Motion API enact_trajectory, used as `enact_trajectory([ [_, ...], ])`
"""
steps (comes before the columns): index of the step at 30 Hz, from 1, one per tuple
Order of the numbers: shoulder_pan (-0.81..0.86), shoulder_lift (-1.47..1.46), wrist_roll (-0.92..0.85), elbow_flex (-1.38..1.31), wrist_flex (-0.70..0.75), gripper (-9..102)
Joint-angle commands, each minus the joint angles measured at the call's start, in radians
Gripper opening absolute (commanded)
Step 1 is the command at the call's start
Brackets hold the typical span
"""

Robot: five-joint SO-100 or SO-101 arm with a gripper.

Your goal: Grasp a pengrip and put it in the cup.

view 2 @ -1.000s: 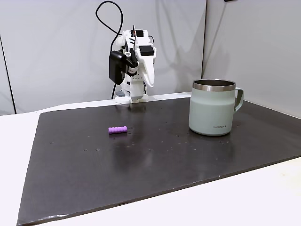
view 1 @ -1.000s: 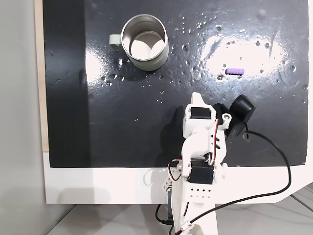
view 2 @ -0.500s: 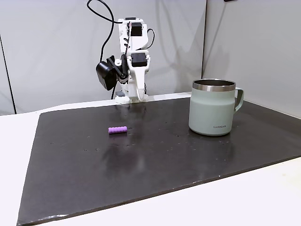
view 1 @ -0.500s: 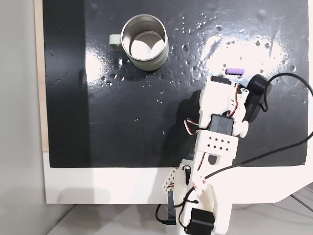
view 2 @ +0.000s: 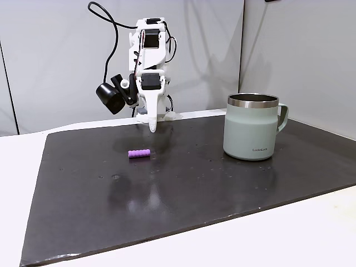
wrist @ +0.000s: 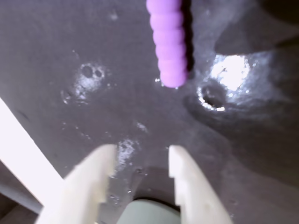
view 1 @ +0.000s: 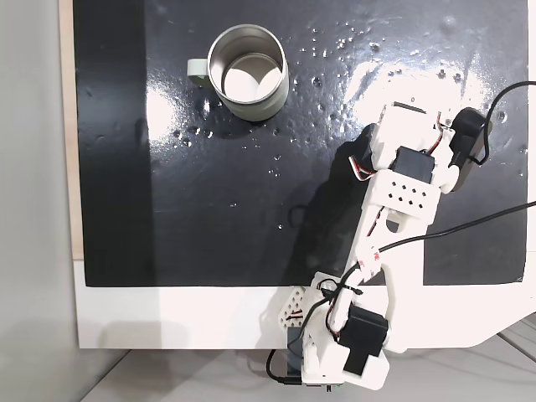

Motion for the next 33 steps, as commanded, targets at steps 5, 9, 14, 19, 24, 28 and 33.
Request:
enact_trajectory([
  [5, 0.044, -0.017, -0.060, -0.130, 0.086, 22],
  [9, 0.063, -0.078, -0.081, -0.181, 0.117, 22],
  [14, 0.081, -0.156, -0.114, -0.225, 0.123, 22],
  [19, 0.095, -0.253, -0.147, -0.305, 0.160, 22],
  [24, 0.117, -0.337, -0.160, -0.371, 0.181, 22],
  [28, 0.127, -0.382, -0.175, -0.374, 0.163, 20],
  [33, 0.123, -0.433, -0.179, -0.388, 0.164, 8],
])
